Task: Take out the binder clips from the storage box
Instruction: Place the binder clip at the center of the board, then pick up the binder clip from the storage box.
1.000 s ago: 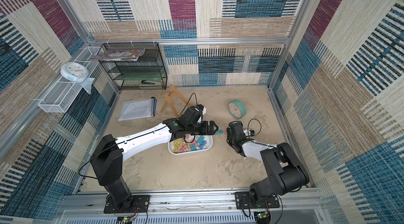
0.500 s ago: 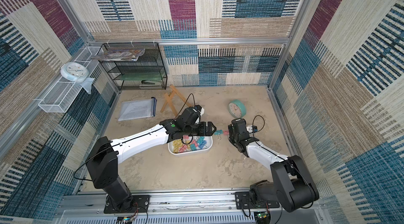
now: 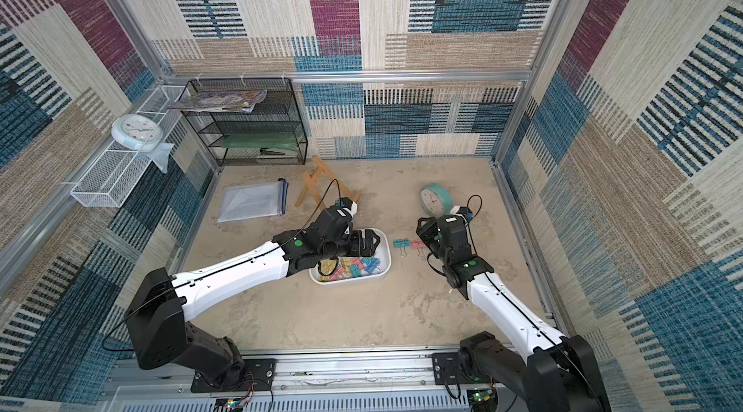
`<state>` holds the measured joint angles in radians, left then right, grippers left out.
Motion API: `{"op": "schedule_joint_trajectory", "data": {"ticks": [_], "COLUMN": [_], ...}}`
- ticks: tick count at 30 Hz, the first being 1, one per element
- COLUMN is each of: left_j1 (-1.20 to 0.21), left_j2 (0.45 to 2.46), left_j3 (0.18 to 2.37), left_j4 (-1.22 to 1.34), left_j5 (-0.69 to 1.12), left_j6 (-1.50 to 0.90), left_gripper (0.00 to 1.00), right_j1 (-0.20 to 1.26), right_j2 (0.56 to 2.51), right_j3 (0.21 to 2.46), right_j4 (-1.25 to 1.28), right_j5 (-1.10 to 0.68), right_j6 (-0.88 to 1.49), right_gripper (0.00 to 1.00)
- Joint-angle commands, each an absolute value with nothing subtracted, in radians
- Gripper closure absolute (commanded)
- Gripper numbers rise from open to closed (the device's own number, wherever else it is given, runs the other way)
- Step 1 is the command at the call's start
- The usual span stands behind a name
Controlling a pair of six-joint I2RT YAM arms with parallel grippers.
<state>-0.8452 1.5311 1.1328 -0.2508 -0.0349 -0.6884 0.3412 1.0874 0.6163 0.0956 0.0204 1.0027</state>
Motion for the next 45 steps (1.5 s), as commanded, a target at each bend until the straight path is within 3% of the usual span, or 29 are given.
{"op": "schedule_joint_trajectory", "data": {"ticks": [1,4,8,22,25,35,45], "left_j1": [-0.844,-0.842,-0.84,-0.817,-0.807,-0.791,-0.784], "left_j2": [1.51,1.499,1.452,1.289,1.287,1.289,1.274], "left_j3": [1.115,1.116,1.078,0.877,0.881,0.866,0.845], "left_j4": [-0.208,-0.241,-0.271,-0.254,-0.27,-0.253,-0.251], "left_j5": [-0.093,-0.133,-0.18,-0.185,-0.19,-0.173,-0.173], "left_j6": [-0.68,-0.672,-0.682,-0.737,-0.731,-0.729,-0.737], "left_gripper": [0.01,0.01,0.01,0.01,0.01,0.0,0.0], "right_j1": [0.344,0.355,0.412,0.632,0.64,0.668,0.686], "right_j2": [1.148,1.243,1.329,1.598,1.677,1.901,1.983], "right_j3": [0.711,0.82,0.891,1.164,1.213,1.368,1.443], "right_j4": [0.095,-0.019,-0.078,-0.386,-0.456,-0.563,-0.656], "right_j5": [-0.258,-0.391,-0.417,-0.186,-0.117,-0.118,-0.046], "right_j6": [0.728,0.61,0.558,0.433,0.416,0.384,0.358], "right_gripper": [0.56,0.58,0.59,0.61,0.61,0.64,0.67]}}
